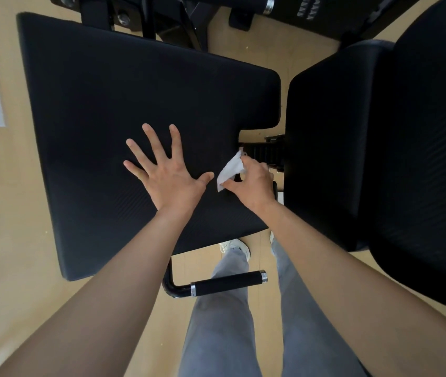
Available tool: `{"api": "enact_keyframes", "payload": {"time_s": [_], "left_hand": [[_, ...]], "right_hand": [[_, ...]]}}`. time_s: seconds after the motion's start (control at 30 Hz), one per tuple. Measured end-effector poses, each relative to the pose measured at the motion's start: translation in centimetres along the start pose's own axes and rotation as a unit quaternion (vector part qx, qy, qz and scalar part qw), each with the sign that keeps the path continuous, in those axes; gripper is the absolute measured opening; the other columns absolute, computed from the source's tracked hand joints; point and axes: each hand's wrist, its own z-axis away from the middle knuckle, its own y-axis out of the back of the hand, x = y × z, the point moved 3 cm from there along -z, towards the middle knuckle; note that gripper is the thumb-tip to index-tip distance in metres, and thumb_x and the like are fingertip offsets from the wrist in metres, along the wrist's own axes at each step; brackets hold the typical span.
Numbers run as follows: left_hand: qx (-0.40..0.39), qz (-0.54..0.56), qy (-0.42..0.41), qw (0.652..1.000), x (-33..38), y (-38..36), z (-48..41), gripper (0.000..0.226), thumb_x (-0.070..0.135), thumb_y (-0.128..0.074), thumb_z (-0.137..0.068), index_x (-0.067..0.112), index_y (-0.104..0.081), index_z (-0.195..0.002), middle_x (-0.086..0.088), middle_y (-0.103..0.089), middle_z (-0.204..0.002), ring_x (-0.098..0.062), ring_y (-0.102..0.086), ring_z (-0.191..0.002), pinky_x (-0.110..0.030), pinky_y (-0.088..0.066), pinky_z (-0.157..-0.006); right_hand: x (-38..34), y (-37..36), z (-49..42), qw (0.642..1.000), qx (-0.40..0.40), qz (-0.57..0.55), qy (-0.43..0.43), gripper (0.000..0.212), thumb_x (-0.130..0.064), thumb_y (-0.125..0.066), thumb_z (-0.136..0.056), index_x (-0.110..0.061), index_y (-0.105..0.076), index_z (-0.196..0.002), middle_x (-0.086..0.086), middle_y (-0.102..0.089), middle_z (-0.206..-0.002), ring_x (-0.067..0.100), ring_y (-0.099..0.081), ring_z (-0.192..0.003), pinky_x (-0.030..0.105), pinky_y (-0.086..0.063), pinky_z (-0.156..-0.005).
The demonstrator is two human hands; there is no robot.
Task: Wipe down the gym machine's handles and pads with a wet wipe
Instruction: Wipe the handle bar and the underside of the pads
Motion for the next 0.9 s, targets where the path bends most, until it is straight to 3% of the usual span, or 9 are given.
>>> {"api": "enact_keyframes", "payload": {"time_s": [0.17, 0.27, 0.37, 0.47, 0.57, 0.67, 0.8, 0.9], "left_hand": [[0.005, 0.002, -0.005, 1.000, -0.1, -0.1, 0.1, 0.124, 0.079, -0.069, -0.073, 0.031, -0.001, -0.164, -0.017, 0.011, -0.171, -0.054, 0.009, -0.152, -0.073, -0.002, -0.118], [0.009, 0.003, -0.008, 1.000, -0.2, -0.1, 0.1, 0.123, 0.080, -0.068, -0.073, 0.031, -0.001, -0.164, -0.017, 0.011, -0.171, -0.054, 0.009, -0.152, -0.073, -0.002, -0.118], [0.012, 0.003, -0.009, 1.000, -0.2, -0.2, 0.1, 0.124, 0.080, -0.068, -0.072, 0.031, -0.002, -0.164, -0.017, 0.011, -0.171, -0.054, 0.009, -0.152, -0.073, -0.002, -0.118], [0.017, 0.004, -0.012, 1.000, -0.2, -0.4, 0.1, 0.123, 0.081, -0.068, -0.071, 0.031, -0.003, -0.164, -0.016, 0.010, -0.171, -0.054, 0.008, -0.152, -0.074, -0.003, -0.119], [0.019, 0.005, -0.014, 1.000, -0.3, -0.5, 0.2, 0.123, 0.080, -0.068, -0.072, 0.031, -0.002, -0.164, -0.016, 0.010, -0.171, -0.054, 0.009, -0.152, -0.074, -0.003, -0.119], [0.021, 0.003, -0.015, 1.000, -0.3, -0.4, 0.2, 0.123, 0.080, -0.068, -0.073, 0.031, -0.001, -0.164, -0.016, 0.011, -0.171, -0.053, 0.010, -0.153, -0.073, -0.001, -0.119], [0.024, 0.004, -0.017, 1.000, -0.4, -0.5, 0.2, 0.122, 0.080, -0.067, -0.073, 0.031, -0.001, -0.164, -0.016, 0.011, -0.171, -0.053, 0.010, -0.153, -0.072, -0.001, -0.120], [0.032, -0.001, -0.017, 0.999, -0.5, -0.6, 0.2, 0.122, 0.081, -0.066, -0.074, 0.031, -0.001, -0.164, -0.016, 0.010, -0.171, -0.053, 0.009, -0.153, -0.072, -0.002, -0.119]], "right_hand": [[1.9, 0.0, 2.0, 0.992, -0.039, 0.112, 0.047, 0.065, -0.040, -0.082, -0.082, -0.016, -0.057, -0.137, 0.003, -0.059, -0.132, 0.026, -0.046, -0.126, 0.039, -0.036, -0.104], [2.6, -0.2, 3.3, 0.991, -0.023, 0.104, 0.081, 0.062, -0.028, -0.081, -0.085, -0.012, -0.056, -0.139, 0.006, -0.058, -0.136, 0.026, -0.048, -0.128, 0.039, -0.038, -0.108], [3.4, 0.0, 4.9, 0.992, 0.030, 0.057, 0.105, 0.057, 0.000, -0.078, -0.083, -0.004, -0.060, -0.136, 0.013, -0.061, -0.134, 0.030, -0.055, -0.127, 0.039, -0.045, -0.110], [3.6, 0.9, 5.8, 0.985, 0.124, 0.027, 0.120, 0.052, 0.015, -0.074, -0.079, 0.000, -0.065, -0.128, 0.017, -0.065, -0.125, 0.034, -0.062, -0.118, 0.044, -0.056, -0.100], [2.7, 1.7, 5.3, 0.974, 0.175, 0.043, 0.140, 0.070, 0.021, -0.070, -0.076, -0.001, -0.055, -0.140, 0.019, -0.057, -0.138, 0.035, -0.056, -0.125, 0.045, -0.054, -0.102], [1.7, 1.2, 4.1, 0.969, 0.123, 0.133, 0.170, 0.092, 0.015, -0.072, -0.075, -0.010, -0.035, -0.156, 0.013, -0.036, -0.159, 0.033, -0.041, -0.140, 0.041, -0.048, -0.110], [1.7, -0.7, 4.2, 0.969, 0.029, 0.134, 0.204, 0.080, -0.003, -0.070, -0.084, -0.010, -0.035, -0.155, 0.014, -0.030, -0.164, 0.033, -0.034, -0.145, 0.050, -0.037, -0.117], [2.4, -1.9, 5.5, 0.974, -0.027, 0.112, 0.193, 0.078, -0.022, -0.066, -0.094, -0.016, -0.025, -0.161, 0.015, -0.017, -0.168, 0.033, -0.023, -0.153, 0.044, -0.024, -0.124]]}}
